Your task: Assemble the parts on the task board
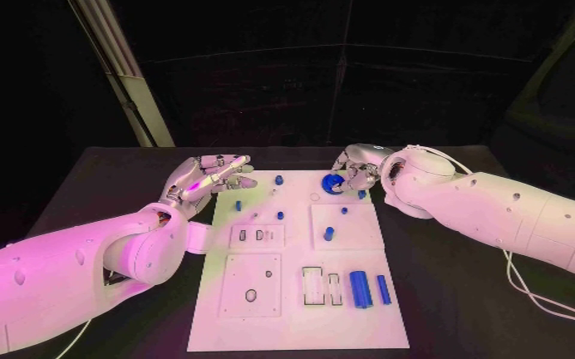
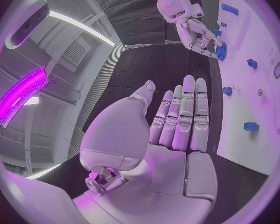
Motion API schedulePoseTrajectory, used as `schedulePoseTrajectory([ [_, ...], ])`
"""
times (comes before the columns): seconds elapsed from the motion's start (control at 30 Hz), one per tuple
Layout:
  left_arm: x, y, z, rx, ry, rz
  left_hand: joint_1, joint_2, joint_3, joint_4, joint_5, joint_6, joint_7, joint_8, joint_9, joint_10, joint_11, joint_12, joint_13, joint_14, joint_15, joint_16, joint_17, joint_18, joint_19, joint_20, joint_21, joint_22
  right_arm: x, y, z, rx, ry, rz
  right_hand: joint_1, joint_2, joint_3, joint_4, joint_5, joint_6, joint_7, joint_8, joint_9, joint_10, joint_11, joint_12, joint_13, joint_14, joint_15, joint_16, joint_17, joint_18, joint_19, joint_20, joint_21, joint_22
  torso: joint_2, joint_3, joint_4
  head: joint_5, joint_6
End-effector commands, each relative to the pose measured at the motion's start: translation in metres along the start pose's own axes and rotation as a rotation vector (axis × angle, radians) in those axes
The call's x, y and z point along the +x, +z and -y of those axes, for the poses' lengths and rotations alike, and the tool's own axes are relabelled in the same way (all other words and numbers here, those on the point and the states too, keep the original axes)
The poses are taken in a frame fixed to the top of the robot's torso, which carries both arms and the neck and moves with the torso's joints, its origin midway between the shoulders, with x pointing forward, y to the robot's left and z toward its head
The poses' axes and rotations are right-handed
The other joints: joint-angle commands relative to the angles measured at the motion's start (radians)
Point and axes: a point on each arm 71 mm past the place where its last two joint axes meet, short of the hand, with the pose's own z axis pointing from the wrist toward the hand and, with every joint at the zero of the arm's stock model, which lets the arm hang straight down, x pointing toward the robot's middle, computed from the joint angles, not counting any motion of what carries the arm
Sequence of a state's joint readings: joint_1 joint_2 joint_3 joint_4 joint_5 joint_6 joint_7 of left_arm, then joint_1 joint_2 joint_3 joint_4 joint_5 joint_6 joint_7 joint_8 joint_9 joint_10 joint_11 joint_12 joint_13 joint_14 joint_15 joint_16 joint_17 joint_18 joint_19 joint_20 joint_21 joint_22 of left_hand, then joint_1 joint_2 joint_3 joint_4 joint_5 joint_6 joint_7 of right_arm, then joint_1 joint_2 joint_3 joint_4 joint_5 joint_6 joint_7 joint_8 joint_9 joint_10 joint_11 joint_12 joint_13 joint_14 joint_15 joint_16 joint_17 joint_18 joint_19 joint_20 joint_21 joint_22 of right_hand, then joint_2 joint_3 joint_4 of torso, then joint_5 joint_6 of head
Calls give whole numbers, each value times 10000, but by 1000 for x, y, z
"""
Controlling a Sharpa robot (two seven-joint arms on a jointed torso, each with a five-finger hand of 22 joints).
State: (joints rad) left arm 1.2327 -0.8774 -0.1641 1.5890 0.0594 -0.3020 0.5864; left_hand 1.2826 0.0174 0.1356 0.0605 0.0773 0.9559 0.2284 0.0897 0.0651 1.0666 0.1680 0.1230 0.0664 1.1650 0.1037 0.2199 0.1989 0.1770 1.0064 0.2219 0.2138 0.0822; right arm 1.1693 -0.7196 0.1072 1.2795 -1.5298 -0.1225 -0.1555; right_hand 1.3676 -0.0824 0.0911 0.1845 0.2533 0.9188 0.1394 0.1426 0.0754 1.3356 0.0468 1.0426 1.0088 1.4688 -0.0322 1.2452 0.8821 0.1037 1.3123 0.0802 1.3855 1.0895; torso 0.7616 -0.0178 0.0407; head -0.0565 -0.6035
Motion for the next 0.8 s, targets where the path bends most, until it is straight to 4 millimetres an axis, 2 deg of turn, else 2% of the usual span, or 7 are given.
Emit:
schedulePoseTrajectory([
  [0.03, 1, 1, 1, 68, -38, -153, -15, 60, 20, -66, -40, -59, 24, -38, -8, -93, -2, -59, -15, -16, 59, -70, 14, 58, 59, -14, -47, -13, 1, 0, -1, 21, -336, -29, 345, 127, 230, -176, -68, 339, -31, 194, 81, 251, -38, 623, 647, 54, -12, 77, 40, -124, 154, -21, 130, 204, -1, 1, -5, 6, -9],
  [0.07, 1, 1, 1, 67, -38, -153, -15, 60, 20, -66, -40, -59, 24, -38, -8, -93, -2, -59, -15, -16, 59, -70, 14, 58, 59, -14, -47, -13, 1, 0, -2, 9, -378, -4, 421, 156, 286, -223, -130, 394, -41, 223, 87, 293, -46, 733, 762, 54, -22, 81, 42, -131, 172, -30, 148, 244, 0, 3, -5, 6, -12],
  [0.2, 1, 1, 1, 63, -36, -150, -20, 61, 38, -88, -40, -51, 24, -38, -4, -97, -1, -61, -13, -26, 63, -90, 24, 58, 59, -9, -67, -25, 0, 0, -5, -113, -785, 197, 982, 348, 941, -627, -956, 794, -124, 402, 96, 492, -122, 1367, 1443, 44, -90, 99, 22, -172, 264, -102, 264, 477, -4, 3, -10, 2, -15],
  [0.43, 1, 1, 1, 61, -32, -144, -20, 61, 38, -88, -40, -51, 24, -38, -4, -97, -1, -61, -13, -26, 63, -90, 24, 58, 59, -9, -67, -25, -1, 0, -10, -296, -1228, 476, 1064, 337, 1429, -859, -1254, 984, -167, 453, 56, 579, -154, 1655, 1774, 39, -111, 112, 1, -206, 325, -124, 350, 656, 0, 3, -10, -12, -22],
  [0.5, 1, 1, 1, 59, -33, -145, -21, 61, 40, -91, -40, -52, 24, -38, -4, -98, 0, -62, -13, -27, 64, -92, 25, 58, 59, -9, -69, -26, -2, 0, -12, -402, -1266, 614, 1033, 325, 1467, -862, -1248, 1001, -169, 455, 51, 589, -155, 1681, 1805, 41, -111, 119, 10, -211, 336, -125, 362, 683, 1, 3, -8, -12, -19],
  [0.7, 1, 1, 1, 48, -38, -152, -22, 61, 43, -94, -40, -52, 25, -39, -4, -100, 0, -62, -13, -28, 65, -96, 27, 58, 58, -8, -72, -28, -4, -3, -31, -1029, -1101, 1080, 420, 142, 1680, -632, -505, 1032, -176, 396, -21, 665, -157, 1851, 2015, 67, -109, 204, 110, -255, 451, -122, 476, 925, -1, 7, -6, 4, -5],
  [0.8, 1, 1, 1, 45, -42, -158, -22, 61, 43, -94, -40, -52, 25, -39, -4, -100, 0, -62, -13, -28, 65, -96, 27, 58, 58, -8, -72, -28, -5, -4, -42, -1281, -945, 1244, 160, 89, 1706, -499, -427, 1017, -169, 360, -43, 676, -149, 1866, 2044, 69, -102, 219, 113, -265, 477, -117, 505, 983, 1, -2, -4, 5, -9],
])
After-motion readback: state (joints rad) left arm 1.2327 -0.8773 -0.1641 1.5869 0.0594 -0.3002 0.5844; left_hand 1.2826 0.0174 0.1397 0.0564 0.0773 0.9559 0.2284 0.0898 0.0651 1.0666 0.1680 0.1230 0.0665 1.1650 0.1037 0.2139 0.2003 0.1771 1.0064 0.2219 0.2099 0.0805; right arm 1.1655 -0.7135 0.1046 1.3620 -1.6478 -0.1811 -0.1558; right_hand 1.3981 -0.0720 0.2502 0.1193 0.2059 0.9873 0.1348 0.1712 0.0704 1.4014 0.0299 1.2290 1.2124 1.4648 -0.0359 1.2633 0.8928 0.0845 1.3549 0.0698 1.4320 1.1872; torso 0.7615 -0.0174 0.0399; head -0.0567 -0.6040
